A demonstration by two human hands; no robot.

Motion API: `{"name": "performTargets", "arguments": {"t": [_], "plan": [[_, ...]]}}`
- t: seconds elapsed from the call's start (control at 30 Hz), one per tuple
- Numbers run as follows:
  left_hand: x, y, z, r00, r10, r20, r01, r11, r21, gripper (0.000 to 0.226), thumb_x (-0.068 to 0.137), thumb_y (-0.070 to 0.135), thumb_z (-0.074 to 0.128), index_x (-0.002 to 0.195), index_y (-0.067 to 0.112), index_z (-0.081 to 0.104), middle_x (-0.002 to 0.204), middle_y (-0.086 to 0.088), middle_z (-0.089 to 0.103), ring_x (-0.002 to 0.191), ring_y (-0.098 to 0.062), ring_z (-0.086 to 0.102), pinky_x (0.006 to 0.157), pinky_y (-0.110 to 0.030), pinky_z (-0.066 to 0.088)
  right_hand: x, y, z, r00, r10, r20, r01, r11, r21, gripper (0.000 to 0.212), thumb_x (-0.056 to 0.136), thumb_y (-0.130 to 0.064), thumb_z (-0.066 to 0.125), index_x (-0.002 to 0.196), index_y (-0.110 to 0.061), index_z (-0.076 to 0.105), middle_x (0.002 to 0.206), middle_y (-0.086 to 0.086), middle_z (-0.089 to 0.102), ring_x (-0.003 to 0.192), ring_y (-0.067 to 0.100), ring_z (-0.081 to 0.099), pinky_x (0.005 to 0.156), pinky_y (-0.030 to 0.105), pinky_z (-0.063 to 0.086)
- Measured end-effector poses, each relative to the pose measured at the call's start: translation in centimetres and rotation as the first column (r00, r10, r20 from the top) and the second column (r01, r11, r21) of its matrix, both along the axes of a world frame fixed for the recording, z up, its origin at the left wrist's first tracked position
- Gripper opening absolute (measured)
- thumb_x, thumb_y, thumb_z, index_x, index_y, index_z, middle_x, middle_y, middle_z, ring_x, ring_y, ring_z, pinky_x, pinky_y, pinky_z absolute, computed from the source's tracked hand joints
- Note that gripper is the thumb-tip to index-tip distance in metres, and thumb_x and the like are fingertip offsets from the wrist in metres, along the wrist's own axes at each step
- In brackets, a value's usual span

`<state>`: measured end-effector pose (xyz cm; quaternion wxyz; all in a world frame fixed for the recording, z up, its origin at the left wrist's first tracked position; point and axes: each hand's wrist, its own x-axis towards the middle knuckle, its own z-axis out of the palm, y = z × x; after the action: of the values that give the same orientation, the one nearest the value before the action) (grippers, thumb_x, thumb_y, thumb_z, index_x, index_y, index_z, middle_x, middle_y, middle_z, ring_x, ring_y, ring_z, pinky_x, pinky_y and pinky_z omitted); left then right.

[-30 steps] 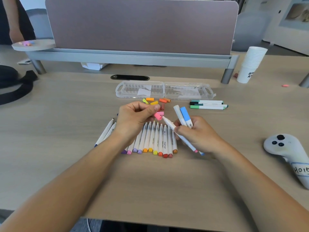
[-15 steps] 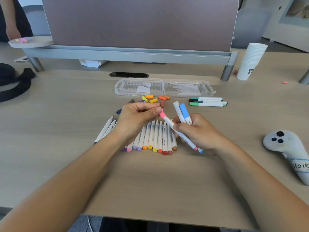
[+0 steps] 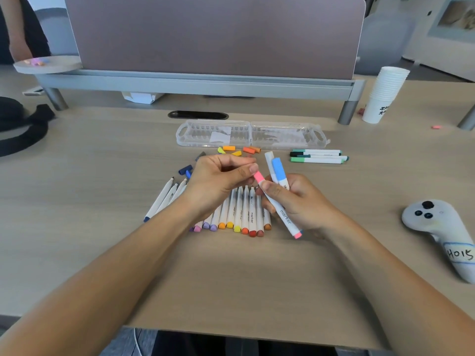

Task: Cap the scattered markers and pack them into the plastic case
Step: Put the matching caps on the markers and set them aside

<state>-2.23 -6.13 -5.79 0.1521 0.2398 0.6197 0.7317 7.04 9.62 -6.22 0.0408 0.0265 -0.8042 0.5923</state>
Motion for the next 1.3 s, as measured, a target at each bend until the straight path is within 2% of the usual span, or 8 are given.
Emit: {"name": "performTargets", "arguments": {"t": [0.17, 0.4, 0.6, 0.8, 0.97, 1.07, 1.2, 1.3], "plan": [[-1.2, -0.1, 1.0, 0.991, 0.000, -0.137, -0.015, 0.994, -0.110, 0.004, 0.088, 0.007, 0.068, 0.089, 0.006, 0.072, 0.087, -0.014, 0.074, 0.084, -0.028, 0.071, 0.083, -0.039, 0.058, -0.5, 0.7, -0.1, 0.998, -0.026, -0.063, 0.031, 0.996, 0.081, 0.040, 0.103, -0.027, 0.047, 0.097, 0.011, 0.058, 0.062, 0.002, 0.054, 0.055, 0.013, 0.049, 0.057, 0.020, 0.042], [-5.5, -3.1, 1.2, 0.968, 0.159, -0.196, -0.222, 0.906, -0.360, 0.006, 0.088, 0.013, 0.071, 0.083, 0.016, 0.074, 0.087, -0.001, 0.075, 0.085, -0.017, 0.070, 0.082, -0.030, 0.058, -1.1, 1.9, -0.7, 0.899, -0.361, -0.249, 0.405, 0.901, 0.154, 0.015, 0.102, -0.018, 0.047, 0.091, -0.029, 0.048, 0.077, -0.006, 0.061, 0.073, 0.012, 0.060, 0.067, 0.027, 0.048], [-8.0, -3.5, 1.6, 0.917, 0.124, -0.378, -0.331, 0.765, -0.553, 0.008, 0.091, 0.015, 0.067, 0.085, 0.016, 0.071, 0.085, 0.000, 0.072, 0.077, -0.009, 0.065, 0.068, -0.020, 0.052, -1.5, 2.3, -1.4, 0.863, -0.503, -0.050, 0.504, 0.864, 0.001, 0.008, 0.089, -0.006, 0.053, 0.081, -0.006, 0.050, 0.071, 0.015, 0.055, 0.060, 0.022, 0.045, 0.058, 0.033, 0.038], [-10.0, -0.1, 1.6, 0.890, 0.048, -0.453, -0.351, 0.708, -0.614, 0.028, 0.093, 0.033, 0.064, 0.074, 0.014, 0.066, 0.064, 0.005, 0.066, 0.061, -0.007, 0.059, 0.063, -0.027, 0.047, -1.7, 2.4, -0.9, 0.836, -0.548, -0.010, 0.542, 0.829, -0.138, 0.023, 0.099, -0.023, 0.054, 0.082, -0.011, 0.046, 0.058, 0.003, 0.050, 0.041, 0.016, 0.050, 0.042, 0.027, 0.039], [-10.6, 4.2, 2.2, 0.881, -0.043, -0.471, -0.343, 0.629, -0.698, 0.026, 0.094, 0.024, 0.060, 0.079, 0.004, 0.063, 0.068, -0.010, 0.070, 0.054, -0.012, 0.069, 0.059, -0.028, 0.052, -1.7, 2.7, -1.5, 0.887, -0.461, -0.028, 0.456, 0.865, 0.212, 0.029, 0.091, -0.030, 0.063, 0.070, -0.019, 0.047, 0.060, -0.001, 0.047, 0.053, 0.018, 0.041, 0.054, 0.028, 0.034], [-11.8, 6.7, 2.2, 0.824, -0.131, -0.551, -0.415, 0.523, -0.745, 0.021, 0.090, 0.023, 0.063, 0.072, 0.012, 0.059, 0.079, -0.011, 0.069, 0.068, -0.023, 0.069, 0.055, -0.026, 0.047, -1.1, 1.7, -1.4, 0.929, -0.346, -0.134, 0.348, 0.689, 0.636, 0.029, 0.089, -0.042, 0.062, 0.073, -0.023, 0.048, 0.072, -0.001, 0.056, 0.069, 0.023, 0.053, 0.060, 0.034, 0.043], [-12.7, 9.3, 1.1, 0.724, -0.322, -0.610, -0.468, 0.421, -0.777, 0.024, 0.089, 0.034, 0.065, 0.070, 0.023, 0.055, 0.090, -0.004, 0.063, 0.089, -0.025, 0.060, 0.072, -0.029, 0.045, -0.9, 1.6, -1.0, 0.935, -0.350, -0.060, 0.289, 0.649, 0.704, 0.039, 0.084, -0.049, 0.064, 0.066, -0.025, 0.041, 0.073, -0.002, 0.054, 0.073, 0.024, 0.055, 0.057, 0.034, 0.041], [-13.0, 10.0, 0.4, 0.663, -0.436, -0.608, -0.485, 0.369, -0.793, 0.014, 0.091, 0.031, 0.059, 0.102, 0.026, 0.067, 0.112, -0.004, 0.062, 0.106, -0.025, 0.057, 0.087, -0.036, 0.048, -0.8, 1.9, -0.6, 0.915, -0.404, -0.009, 0.300, 0.664, 0.684, 0.036, 0.084, -0.045, 0.065, 0.065, -0.025, 0.042, 0.074, -0.002, 0.054, 0.072, 0.021, 0.055, 0.053, 0.031, 0.036]]}}
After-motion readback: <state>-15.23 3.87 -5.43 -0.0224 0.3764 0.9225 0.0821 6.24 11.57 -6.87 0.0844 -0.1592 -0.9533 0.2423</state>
